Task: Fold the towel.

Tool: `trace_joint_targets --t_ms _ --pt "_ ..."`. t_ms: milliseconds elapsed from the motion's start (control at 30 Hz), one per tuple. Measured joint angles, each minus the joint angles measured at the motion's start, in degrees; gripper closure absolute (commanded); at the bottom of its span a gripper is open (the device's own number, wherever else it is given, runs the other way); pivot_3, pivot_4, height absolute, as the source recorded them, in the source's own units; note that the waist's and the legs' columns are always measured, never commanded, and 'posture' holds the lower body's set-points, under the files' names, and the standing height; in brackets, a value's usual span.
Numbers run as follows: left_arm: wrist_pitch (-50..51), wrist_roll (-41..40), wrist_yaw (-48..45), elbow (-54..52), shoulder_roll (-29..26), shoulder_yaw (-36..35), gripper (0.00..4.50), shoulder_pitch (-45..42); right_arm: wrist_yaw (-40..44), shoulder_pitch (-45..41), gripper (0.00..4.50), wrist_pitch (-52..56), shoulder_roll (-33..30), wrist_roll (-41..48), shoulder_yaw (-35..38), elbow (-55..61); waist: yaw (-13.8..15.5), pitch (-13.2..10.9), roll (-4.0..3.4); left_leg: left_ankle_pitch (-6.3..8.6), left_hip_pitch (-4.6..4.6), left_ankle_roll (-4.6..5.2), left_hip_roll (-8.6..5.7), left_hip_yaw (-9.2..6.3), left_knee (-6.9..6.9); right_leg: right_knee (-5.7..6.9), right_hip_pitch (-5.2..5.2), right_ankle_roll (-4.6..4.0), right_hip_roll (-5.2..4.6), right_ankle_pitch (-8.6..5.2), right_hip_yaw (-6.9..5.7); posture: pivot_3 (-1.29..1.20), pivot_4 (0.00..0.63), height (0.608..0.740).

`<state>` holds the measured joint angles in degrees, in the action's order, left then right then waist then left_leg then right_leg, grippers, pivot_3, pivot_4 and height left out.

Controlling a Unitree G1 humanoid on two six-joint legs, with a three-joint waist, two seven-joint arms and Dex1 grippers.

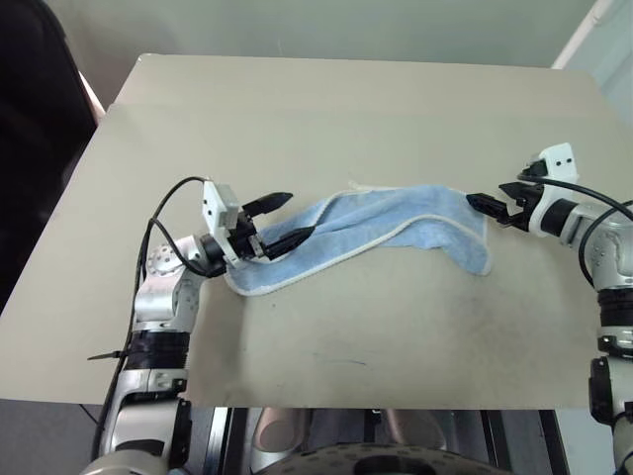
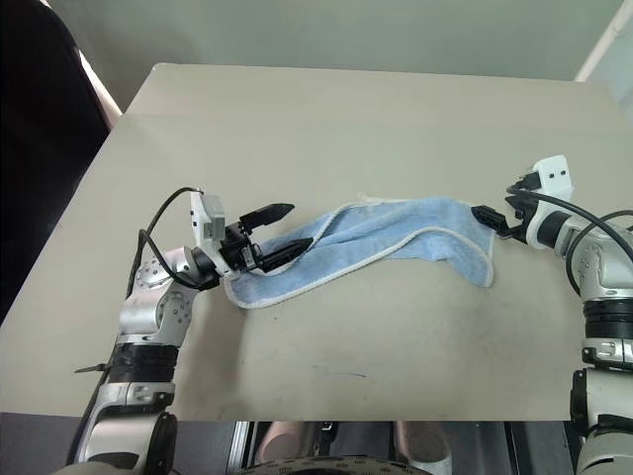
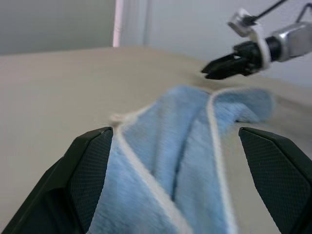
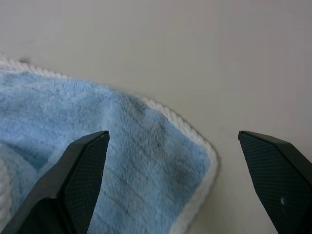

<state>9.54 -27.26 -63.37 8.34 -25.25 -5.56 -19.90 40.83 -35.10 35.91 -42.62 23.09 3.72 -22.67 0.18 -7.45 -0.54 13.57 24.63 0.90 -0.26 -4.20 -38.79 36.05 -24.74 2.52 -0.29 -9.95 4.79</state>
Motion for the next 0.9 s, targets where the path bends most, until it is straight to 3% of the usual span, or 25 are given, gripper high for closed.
trace_joint_targets --t_ms 100,467,800,900 --pt "1.4 0.0 -0.3 -2.4 -1.4 0.6 0.0 1.1 2.1 -2.3 0.02 -1.4 1.0 -1.6 -1.0 -4.4 0.1 0.0 0.0 -0.02 0.0 -0.03 0.02 -0.02 0.03 0.04 -0.01 -0.44 0.0 -0.19 -0.04 0.0 0.15 0.74" --pt "6.0 0.3 -1.2 -7.2 -7.7 2.6 0.0 1.3 9.7 -8.3 0.02 -6.7 1.7 -7.5 -2.7 -21.2 0.1 0.0 -0.01 -0.08 -0.03 -0.11 0.03 -0.01 0.28 0.07 -0.13 -0.64 0.0 -0.15 -0.03 0.0 0.15 0.74" --pt "6.5 1.2 -1.5 -6.6 -8.7 3.0 0.0 1.0 13.4 -13.5 0.02 -13.1 3.4 -11.2 -2.6 -31.7 -0.1 0.0 -0.01 -0.13 -0.22 -0.18 0.06 -0.02 0.49 0.16 -0.12 -0.84 0.01 -0.12 -0.03 0.0 0.15 0.74" --pt "6.4 0.8 -2.0 -5.9 -8.5 2.9 0.0 1.1 14.2 -14.1 0.6 -14.5 3.6 -12.2 -2.6 -33.1 -0.1 0.0 0.0 -0.13 -0.27 -0.19 0.09 -0.03 0.56 0.23 -0.12 -0.91 0.03 -0.17 -0.04 0.0 0.15 0.74"
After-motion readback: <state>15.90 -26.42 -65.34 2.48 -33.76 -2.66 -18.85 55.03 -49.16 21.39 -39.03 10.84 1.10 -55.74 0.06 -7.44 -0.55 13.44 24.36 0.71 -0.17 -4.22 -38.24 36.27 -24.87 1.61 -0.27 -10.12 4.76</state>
